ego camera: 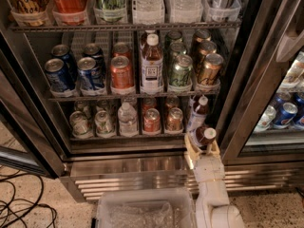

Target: Pick blue plastic bottle from bottom shelf of fridge

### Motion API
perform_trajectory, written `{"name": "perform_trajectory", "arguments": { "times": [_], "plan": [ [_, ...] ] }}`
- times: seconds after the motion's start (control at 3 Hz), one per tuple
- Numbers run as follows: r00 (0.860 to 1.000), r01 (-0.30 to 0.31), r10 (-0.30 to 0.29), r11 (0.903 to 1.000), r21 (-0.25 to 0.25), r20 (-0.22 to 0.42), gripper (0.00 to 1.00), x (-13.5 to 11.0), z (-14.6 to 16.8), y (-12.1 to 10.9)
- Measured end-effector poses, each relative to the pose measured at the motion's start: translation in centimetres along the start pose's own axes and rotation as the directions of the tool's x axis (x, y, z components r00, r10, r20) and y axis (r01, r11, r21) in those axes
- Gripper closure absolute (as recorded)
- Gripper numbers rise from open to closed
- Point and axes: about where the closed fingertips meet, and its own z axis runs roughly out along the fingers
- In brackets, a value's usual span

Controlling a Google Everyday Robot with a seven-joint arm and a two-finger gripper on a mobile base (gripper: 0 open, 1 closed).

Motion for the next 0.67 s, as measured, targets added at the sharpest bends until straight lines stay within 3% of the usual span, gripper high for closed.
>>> {"name": "perform_trajectory", "arguments": {
  "times": [0.33,0.67],
  "plan": [
    [1.000,0.021,-0.021,0.9965,-0.080,0.000,1.00,-0.6,-0.4,1.0],
    [0.999,-0.026,0.015,0.9741,-0.225,-0.052,1.00,0.5,-2.9,1.6]
  ]
}}
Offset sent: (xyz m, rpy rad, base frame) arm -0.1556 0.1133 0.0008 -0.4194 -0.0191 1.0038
